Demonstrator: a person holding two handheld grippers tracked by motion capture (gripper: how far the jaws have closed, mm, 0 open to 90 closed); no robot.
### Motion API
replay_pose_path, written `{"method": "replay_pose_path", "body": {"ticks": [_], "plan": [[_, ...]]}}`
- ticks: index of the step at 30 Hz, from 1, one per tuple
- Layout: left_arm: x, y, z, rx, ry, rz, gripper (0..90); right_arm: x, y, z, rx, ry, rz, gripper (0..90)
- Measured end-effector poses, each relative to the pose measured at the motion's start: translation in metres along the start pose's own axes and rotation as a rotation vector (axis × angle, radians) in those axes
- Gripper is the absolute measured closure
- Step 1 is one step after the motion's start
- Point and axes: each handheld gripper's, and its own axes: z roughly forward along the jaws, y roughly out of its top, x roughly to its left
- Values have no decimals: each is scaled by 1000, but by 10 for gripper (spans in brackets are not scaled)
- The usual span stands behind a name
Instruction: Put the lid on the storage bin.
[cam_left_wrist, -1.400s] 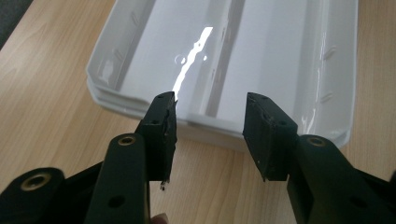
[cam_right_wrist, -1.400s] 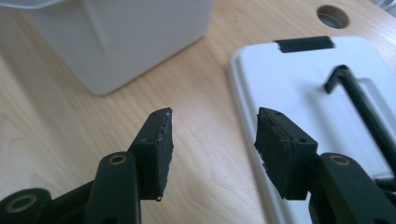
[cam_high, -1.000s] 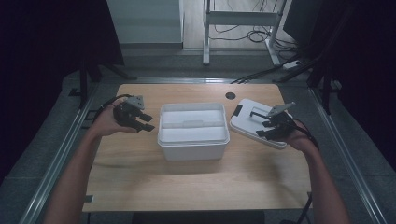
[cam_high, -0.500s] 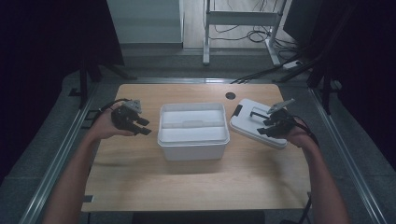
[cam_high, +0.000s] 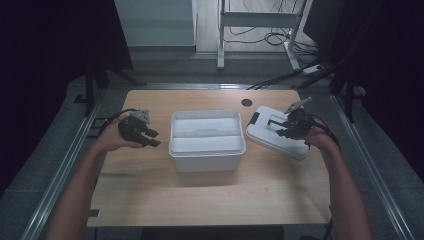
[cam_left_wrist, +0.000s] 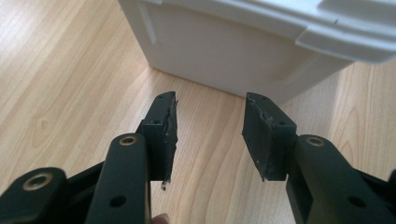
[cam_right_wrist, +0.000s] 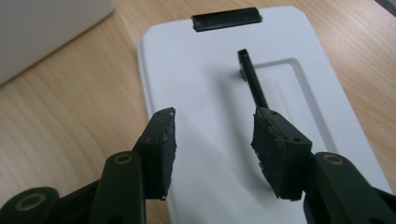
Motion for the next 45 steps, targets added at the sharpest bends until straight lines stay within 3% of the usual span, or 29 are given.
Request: {"method": "replay_pose_path", "body": {"ticks": [10,13,18,24,30,34,45], "plan": [[2,-14,4,-1,-5,-31,555,-16,9,17,10,-25,15,528],[1,-15,3,-6,-4,-35,555,-18,12,21,44,-41,2,529],[1,-16,3,-4,-5,-37,555,-22,12,22,35,-42,8,532],[0,-15,5,2,-7,-37,555,-28,7,33,75,-40,17,546],[0,-17,7,4,-10,-42,555,-29,5,44,107,-32,9,607],[0,-19,7,-3,-11,-62,556,-29,4,45,115,-31,-1,641],[1,-24,9,-3,-14,-64,557,-30,3,46,129,-52,-31,757]]}}
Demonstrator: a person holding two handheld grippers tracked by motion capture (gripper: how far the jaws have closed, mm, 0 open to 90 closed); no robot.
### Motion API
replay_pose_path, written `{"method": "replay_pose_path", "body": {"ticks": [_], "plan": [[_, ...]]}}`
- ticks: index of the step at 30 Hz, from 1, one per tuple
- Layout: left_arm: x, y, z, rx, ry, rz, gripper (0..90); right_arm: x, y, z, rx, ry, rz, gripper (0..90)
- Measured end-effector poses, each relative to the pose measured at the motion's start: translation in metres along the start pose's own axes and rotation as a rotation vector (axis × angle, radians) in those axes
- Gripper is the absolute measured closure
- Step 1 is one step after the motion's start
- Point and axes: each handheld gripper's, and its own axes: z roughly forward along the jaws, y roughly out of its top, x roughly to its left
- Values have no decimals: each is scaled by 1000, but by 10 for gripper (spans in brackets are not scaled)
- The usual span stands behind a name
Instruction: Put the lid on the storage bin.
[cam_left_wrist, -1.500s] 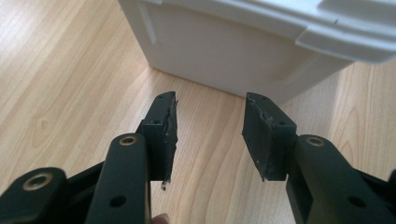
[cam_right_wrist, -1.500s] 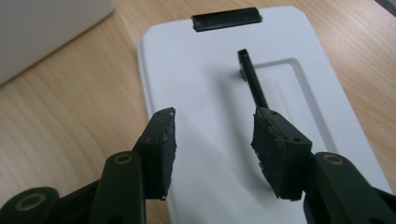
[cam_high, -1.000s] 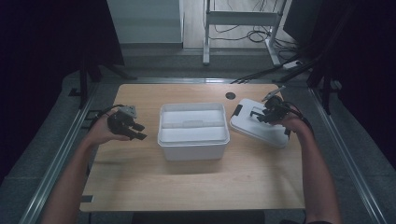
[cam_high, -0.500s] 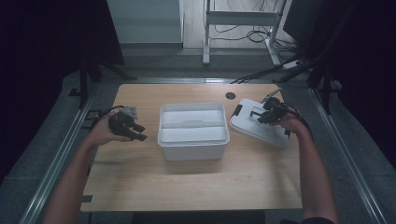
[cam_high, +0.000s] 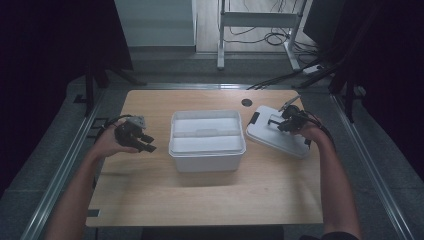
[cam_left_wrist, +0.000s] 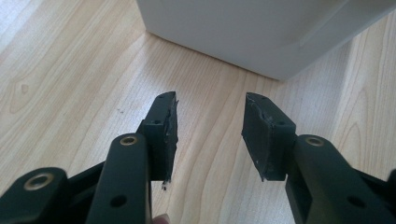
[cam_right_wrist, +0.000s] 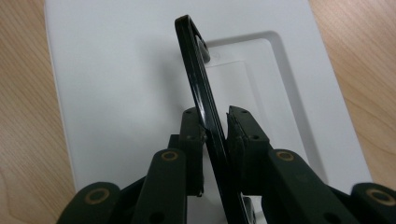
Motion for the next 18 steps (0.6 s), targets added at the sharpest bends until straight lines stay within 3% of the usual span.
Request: {"method": "replay_pose_path", "body": {"ticks": [7,18], "plan": [[1,-3,2,-1,-2,-7,558,1,1,-3,-6,-24,-42,830],[2,-6,3,1,-4,-17,559,-1,-3,-14,-16,-44,-56,835]]}}
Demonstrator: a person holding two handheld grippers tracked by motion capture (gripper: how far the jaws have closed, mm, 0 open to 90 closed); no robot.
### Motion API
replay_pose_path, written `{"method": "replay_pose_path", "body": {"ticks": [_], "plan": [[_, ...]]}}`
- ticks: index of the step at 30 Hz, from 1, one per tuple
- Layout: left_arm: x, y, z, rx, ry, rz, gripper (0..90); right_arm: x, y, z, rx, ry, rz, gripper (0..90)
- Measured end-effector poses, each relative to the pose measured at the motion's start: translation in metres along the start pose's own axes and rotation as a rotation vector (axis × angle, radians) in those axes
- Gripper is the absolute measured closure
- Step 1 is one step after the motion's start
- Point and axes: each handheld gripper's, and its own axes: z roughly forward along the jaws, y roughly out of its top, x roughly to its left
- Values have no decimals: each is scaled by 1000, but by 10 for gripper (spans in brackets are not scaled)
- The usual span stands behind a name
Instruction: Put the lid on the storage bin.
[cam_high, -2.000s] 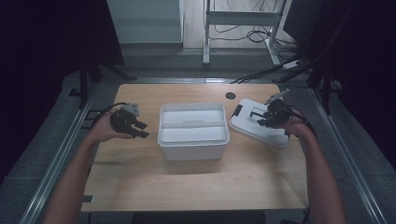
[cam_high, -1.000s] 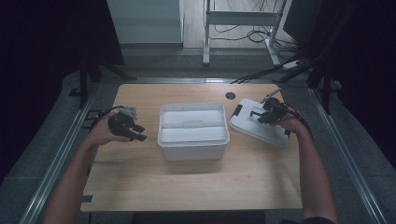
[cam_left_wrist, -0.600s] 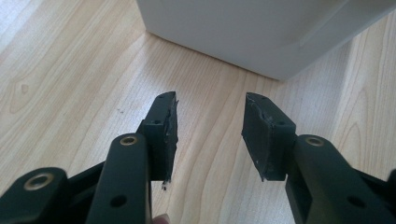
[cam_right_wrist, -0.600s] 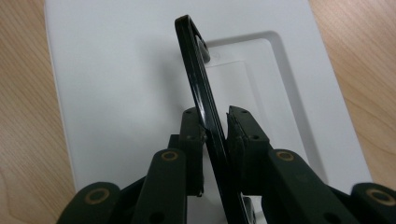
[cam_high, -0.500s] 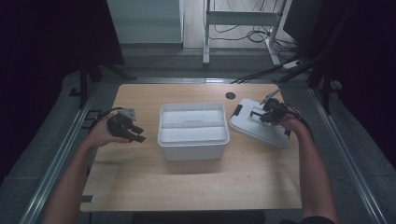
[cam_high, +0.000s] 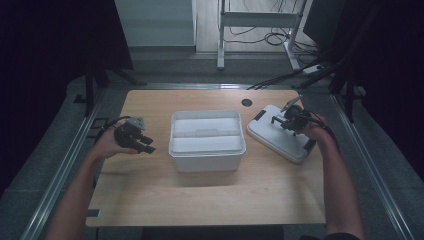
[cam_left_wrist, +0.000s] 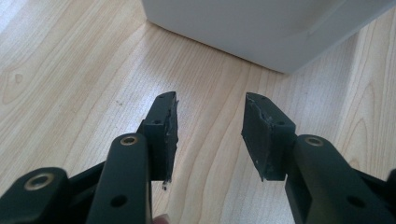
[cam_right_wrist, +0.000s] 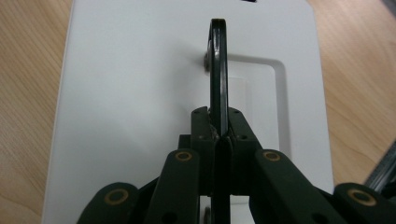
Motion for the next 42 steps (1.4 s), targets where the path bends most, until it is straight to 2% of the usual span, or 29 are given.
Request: {"method": "replay_pose_path", "body": {"ticks": [4,8,10,16,27,42], "plan": [[-1,1,-1,4,1,6,560,-1,-1,-11,-18,-9,8,835],[-1,1,0,-3,-1,11,560,2,4,-27,-18,-25,-21,836],[-2,1,0,-2,-2,2,560,4,6,-37,-36,-33,-32,835],[-4,3,-1,-4,-1,18,561,8,11,-60,-65,-43,-57,835],[-6,5,-1,-6,-1,21,561,14,20,-110,-135,-56,-106,835],[-6,3,2,2,-3,18,561,34,45,-135,-211,-31,-186,835]]}}
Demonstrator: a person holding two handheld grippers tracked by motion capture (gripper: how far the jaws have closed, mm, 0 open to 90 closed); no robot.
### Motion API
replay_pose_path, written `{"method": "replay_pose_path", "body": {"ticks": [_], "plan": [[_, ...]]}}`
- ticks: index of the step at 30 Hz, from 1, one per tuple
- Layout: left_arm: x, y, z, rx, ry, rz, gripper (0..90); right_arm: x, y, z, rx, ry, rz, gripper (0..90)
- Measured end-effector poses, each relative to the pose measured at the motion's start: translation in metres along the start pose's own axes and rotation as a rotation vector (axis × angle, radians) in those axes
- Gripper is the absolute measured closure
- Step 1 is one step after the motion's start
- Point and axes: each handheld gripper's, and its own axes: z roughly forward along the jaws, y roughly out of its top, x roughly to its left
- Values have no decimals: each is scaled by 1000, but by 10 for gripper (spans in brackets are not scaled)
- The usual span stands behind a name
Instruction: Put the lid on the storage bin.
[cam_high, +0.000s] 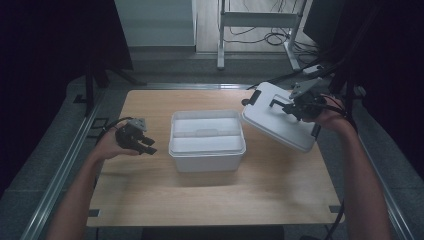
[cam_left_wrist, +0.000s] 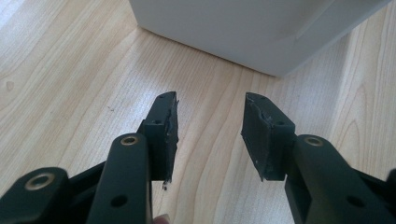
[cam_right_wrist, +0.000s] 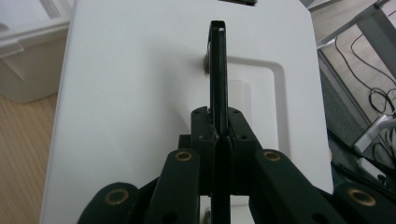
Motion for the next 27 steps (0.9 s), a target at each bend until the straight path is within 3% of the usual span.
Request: {"method": "replay_pose_path", "body": {"ticks": [8,16,27], "plan": [[0,-1,-2,-3,0,4,561,6,21,-5,-34,19,-37,835],[-2,-1,-3,-4,-3,5,561,20,47,-4,-81,70,-93,835],[-3,-3,-4,-9,-3,4,561,44,85,16,-101,151,-160,835]]}}
